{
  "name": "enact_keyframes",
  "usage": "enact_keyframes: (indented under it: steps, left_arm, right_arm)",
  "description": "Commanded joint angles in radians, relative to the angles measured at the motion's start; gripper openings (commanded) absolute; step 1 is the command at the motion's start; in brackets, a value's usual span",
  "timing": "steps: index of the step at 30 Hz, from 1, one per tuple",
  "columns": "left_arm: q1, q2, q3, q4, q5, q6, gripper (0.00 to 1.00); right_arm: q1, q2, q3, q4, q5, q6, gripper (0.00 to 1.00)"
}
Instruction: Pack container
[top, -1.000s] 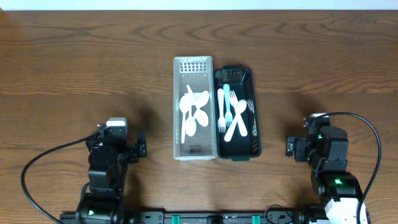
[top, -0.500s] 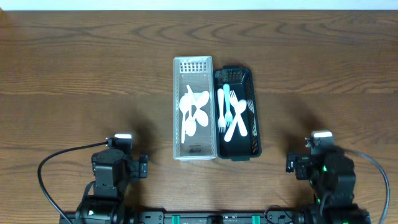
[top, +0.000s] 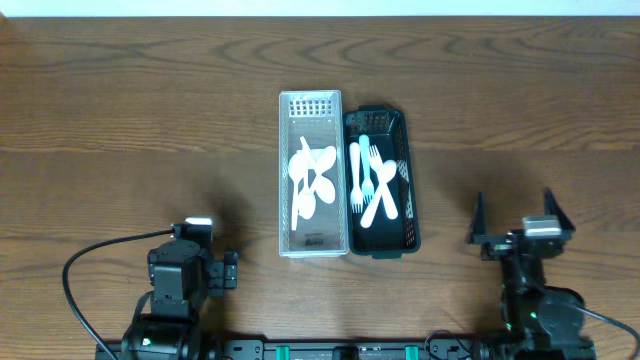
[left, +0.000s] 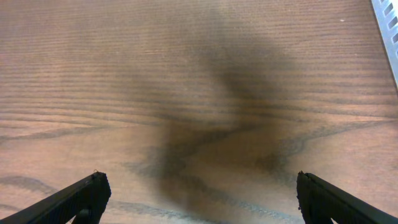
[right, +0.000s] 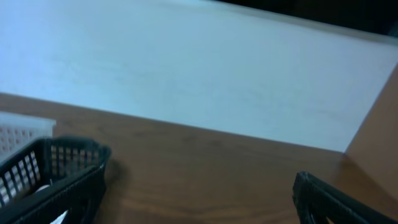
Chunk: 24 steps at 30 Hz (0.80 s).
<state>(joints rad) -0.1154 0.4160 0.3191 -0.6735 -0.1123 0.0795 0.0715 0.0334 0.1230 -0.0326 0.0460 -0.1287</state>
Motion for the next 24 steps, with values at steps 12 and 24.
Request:
enact_keyframes:
  steps: [12, 24]
  left_arm:
    - [-0.004, -0.006, 0.005, 0.0, -0.008, 0.006, 0.98]
    - [-0.004, -0.006, 0.005, 0.0, -0.008, 0.006, 0.98]
  right_arm:
    - [0.008, -0.028, -0.117, -0.038, -0.08, 0.012, 0.99]
    - [0.008, -0.027, -0.117, -0.038, -0.08, 0.012, 0.99]
